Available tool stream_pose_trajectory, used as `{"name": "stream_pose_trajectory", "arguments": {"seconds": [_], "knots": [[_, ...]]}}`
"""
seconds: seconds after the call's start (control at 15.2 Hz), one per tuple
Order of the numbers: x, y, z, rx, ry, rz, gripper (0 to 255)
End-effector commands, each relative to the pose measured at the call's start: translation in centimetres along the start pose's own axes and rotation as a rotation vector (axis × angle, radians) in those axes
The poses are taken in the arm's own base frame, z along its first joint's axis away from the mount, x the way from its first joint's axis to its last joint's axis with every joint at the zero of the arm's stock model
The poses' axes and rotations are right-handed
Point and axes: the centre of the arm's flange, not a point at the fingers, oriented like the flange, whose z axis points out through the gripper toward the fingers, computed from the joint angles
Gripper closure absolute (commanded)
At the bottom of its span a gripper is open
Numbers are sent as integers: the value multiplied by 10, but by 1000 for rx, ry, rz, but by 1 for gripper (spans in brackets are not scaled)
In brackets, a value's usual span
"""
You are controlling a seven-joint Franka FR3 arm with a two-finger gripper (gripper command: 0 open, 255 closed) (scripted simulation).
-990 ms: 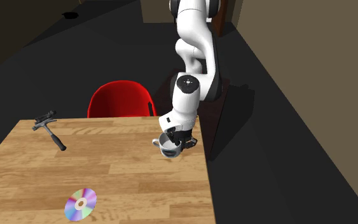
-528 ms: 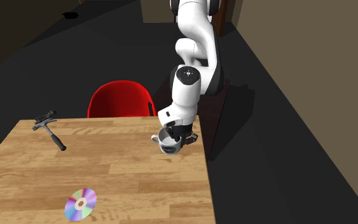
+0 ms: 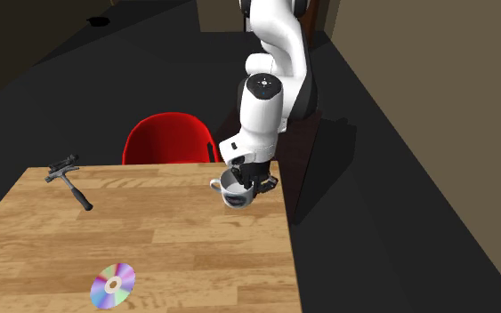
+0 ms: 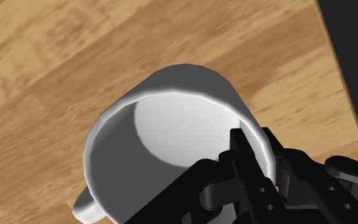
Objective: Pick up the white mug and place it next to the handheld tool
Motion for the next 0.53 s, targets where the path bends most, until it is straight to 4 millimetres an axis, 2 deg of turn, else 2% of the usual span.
{"name": "stream_pose_trajectory", "arguments": {"seconds": [0.0,0.46], "knots": [[1,-1,-11,0,0,0,255],[3,1,-48,0,0,0,255]]}}
